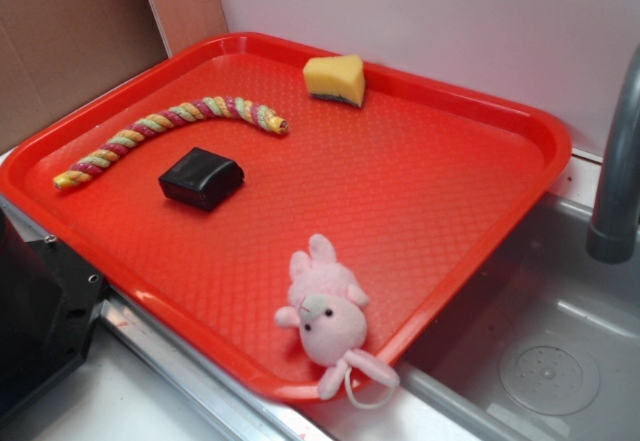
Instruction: Grab the multicolored rope.
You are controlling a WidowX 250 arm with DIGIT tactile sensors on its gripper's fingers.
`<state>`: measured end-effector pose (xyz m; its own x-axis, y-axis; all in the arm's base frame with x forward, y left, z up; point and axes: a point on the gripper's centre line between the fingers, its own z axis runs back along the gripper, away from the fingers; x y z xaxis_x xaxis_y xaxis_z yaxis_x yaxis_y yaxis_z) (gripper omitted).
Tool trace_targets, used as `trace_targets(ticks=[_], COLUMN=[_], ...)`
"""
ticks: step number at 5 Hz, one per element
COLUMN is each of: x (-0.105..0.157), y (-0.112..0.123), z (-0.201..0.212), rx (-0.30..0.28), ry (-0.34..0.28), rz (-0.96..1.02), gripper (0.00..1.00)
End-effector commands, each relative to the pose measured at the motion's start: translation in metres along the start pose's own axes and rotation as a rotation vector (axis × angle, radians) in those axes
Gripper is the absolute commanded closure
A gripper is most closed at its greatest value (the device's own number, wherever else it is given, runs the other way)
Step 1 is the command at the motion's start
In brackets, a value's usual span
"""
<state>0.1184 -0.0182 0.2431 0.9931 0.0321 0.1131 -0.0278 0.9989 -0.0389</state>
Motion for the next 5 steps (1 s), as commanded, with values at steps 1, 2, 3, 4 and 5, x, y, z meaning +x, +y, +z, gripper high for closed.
trace_targets(ticks=[1,2,3,4,5], x=[0.0,0.008,0.014,0.027,0.042], y=[0.0,0.006,0.02,0.042,0.063], z=[0.0,-0.01,-0.021,-0.04,-0.066], rx=[0.0,0.03,0.014,0.053,0.078], ry=[0.0,0.0,-0.012,-0.019,-0.011], rz=[0.0,-0.019,-0.027,-0.006,-0.033], gripper=[0.0,0.0,0.0,0.0,0.0])
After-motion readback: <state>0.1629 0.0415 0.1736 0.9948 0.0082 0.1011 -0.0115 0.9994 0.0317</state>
